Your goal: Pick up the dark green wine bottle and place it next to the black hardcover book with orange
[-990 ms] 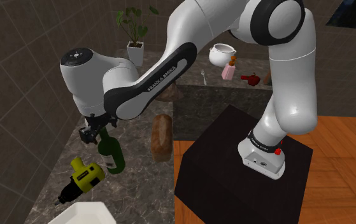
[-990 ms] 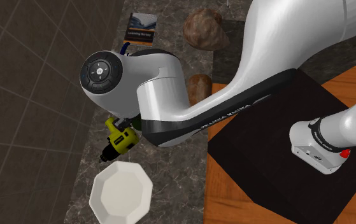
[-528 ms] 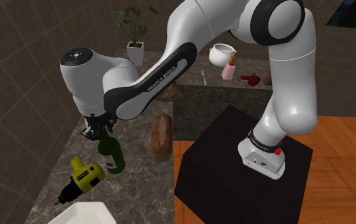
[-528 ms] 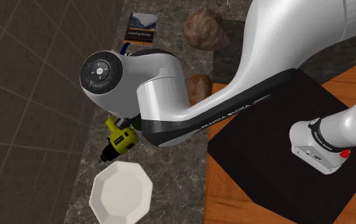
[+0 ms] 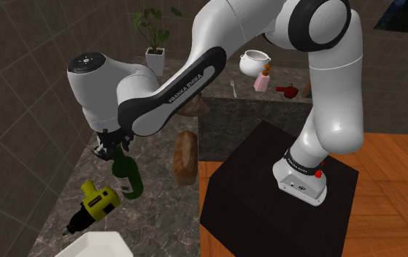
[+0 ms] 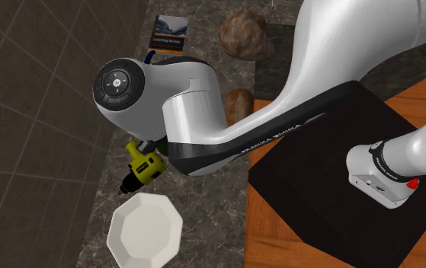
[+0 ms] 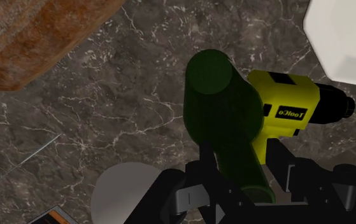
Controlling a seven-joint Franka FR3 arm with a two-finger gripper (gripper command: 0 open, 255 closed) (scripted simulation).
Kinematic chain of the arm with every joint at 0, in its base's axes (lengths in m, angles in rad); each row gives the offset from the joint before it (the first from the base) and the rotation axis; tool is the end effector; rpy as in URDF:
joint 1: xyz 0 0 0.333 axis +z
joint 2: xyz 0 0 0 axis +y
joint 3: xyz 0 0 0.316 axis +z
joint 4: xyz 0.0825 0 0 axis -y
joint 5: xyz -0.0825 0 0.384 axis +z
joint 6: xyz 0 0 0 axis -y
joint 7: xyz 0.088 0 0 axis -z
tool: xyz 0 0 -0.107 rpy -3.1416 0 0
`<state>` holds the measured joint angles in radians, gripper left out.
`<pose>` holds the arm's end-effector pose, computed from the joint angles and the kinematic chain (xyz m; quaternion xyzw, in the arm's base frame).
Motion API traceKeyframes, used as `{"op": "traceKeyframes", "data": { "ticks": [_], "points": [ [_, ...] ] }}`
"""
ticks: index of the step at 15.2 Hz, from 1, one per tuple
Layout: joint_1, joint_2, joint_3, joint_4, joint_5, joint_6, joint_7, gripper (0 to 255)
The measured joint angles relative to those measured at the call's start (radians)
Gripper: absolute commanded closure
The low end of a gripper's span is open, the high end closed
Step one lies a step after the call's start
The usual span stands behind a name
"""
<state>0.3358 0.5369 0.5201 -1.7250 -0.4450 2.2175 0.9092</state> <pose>0.4751 0.4705 0.3100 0.9958 0.0719 0.0543 0.0150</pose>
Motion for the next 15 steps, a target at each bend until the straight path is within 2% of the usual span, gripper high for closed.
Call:
{"op": "traceKeyframes", "data": {
  "ticks": [15],
  "points": [
    [-0.021, -0.088, 0.039, 0.072, 0.069, -0.146, -0.055, 255]
  ]
}}
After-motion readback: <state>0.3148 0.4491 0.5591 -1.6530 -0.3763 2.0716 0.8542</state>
